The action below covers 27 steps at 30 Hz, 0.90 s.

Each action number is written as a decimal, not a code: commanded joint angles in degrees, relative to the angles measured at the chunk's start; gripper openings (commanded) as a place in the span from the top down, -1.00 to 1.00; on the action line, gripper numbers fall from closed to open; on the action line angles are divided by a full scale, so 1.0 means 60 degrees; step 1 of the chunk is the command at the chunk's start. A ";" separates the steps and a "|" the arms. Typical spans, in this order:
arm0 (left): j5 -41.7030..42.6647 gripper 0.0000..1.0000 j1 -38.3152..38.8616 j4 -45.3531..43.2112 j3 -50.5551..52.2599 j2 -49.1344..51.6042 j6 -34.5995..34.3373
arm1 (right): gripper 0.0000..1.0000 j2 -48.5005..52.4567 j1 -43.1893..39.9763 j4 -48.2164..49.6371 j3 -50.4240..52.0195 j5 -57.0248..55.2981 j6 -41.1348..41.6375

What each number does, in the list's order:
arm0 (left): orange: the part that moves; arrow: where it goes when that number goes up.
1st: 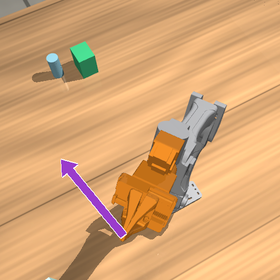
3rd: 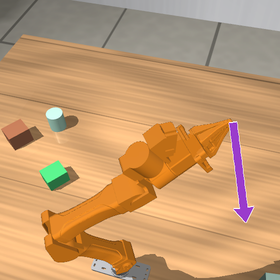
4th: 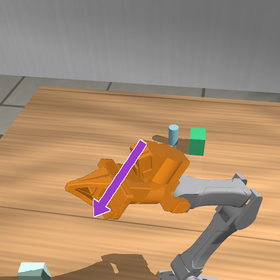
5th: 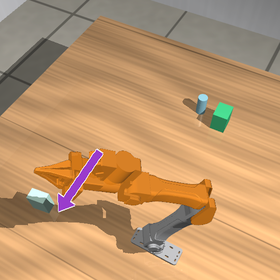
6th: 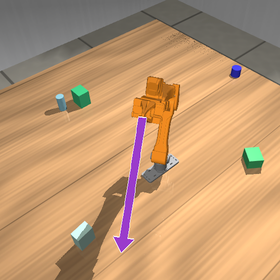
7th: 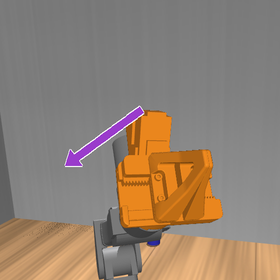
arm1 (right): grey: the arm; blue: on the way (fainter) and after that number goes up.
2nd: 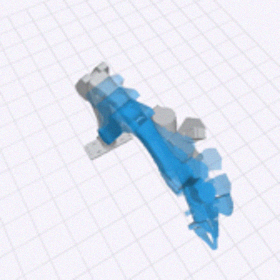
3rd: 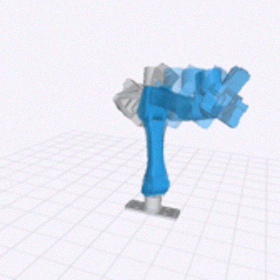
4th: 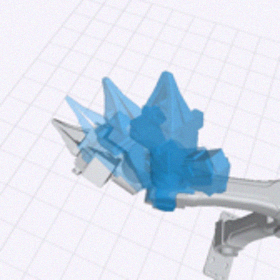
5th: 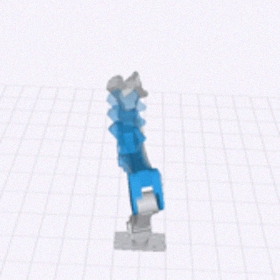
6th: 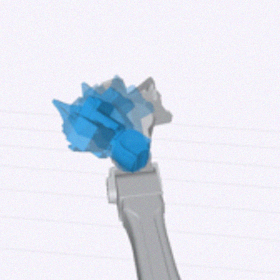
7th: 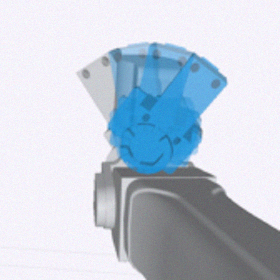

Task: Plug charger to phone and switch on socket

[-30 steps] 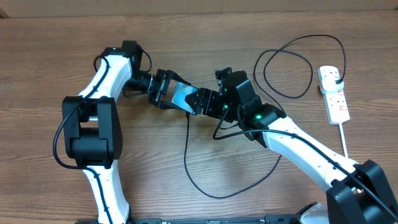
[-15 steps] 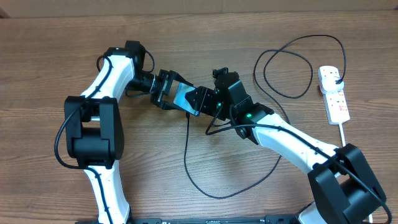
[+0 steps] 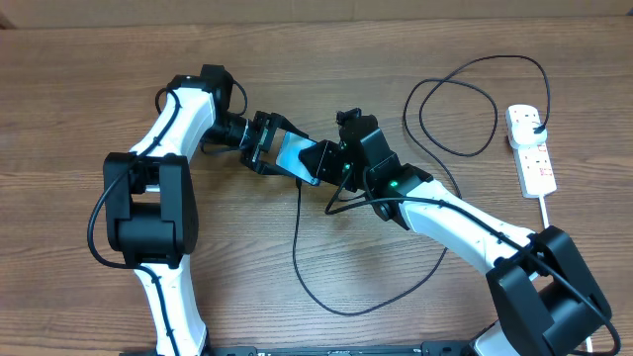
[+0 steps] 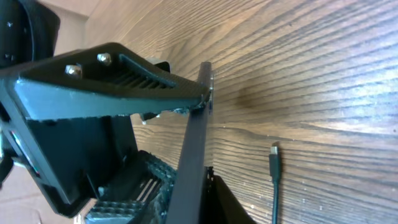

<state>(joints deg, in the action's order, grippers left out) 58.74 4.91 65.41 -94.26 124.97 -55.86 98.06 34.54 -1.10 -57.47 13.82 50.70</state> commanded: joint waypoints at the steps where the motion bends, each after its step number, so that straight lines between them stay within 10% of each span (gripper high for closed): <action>1: 0.0393 0.06 0.0062 0.0029 -0.0142 0.0062 -0.0164 | 0.93 0.0055 0.0033 0.0444 -0.0291 0.0142 0.0667; 27: 0.0211 -0.88 0.0044 -0.2098 -0.0142 0.0062 0.2688 | 0.93 0.0040 -0.2233 0.1184 -0.0317 0.1596 0.2605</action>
<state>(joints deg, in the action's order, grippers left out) 59.29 4.54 55.72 -94.87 124.97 -47.33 99.44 23.46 4.95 -57.30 20.78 63.29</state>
